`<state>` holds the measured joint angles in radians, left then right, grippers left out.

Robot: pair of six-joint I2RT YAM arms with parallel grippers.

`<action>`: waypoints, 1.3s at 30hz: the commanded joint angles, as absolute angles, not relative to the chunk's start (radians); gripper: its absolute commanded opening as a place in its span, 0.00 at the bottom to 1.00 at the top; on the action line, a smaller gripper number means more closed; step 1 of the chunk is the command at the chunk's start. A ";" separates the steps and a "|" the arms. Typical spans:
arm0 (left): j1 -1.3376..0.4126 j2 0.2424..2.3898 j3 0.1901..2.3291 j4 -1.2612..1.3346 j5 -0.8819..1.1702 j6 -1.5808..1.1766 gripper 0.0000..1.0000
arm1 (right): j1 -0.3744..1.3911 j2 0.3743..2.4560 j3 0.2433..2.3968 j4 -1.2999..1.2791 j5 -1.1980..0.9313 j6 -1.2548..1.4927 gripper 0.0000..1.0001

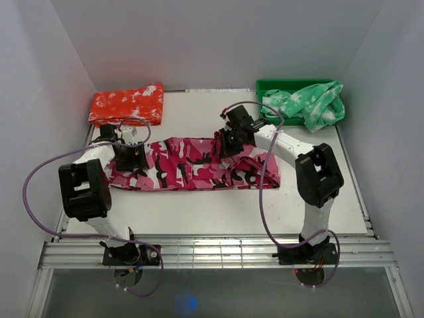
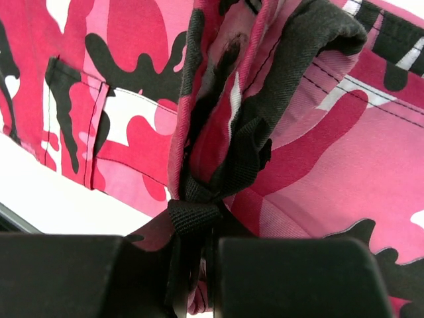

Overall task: Fold and stack the trousers
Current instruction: Fold the trousers

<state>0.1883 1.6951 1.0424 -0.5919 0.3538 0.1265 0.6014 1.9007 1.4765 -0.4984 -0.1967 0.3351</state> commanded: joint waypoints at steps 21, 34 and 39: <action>0.184 1.724 0.939 -0.632 0.429 0.087 0.84 | 0.764 2.048 1.654 -0.445 -0.138 0.523 0.16; 0.154 1.548 1.164 -0.750 0.701 0.170 0.87 | 0.632 1.823 1.645 -0.473 -0.372 0.109 0.97; 0.022 1.608 1.229 -0.735 0.703 0.105 0.86 | 0.445 1.721 1.522 -0.688 -0.358 -0.223 0.83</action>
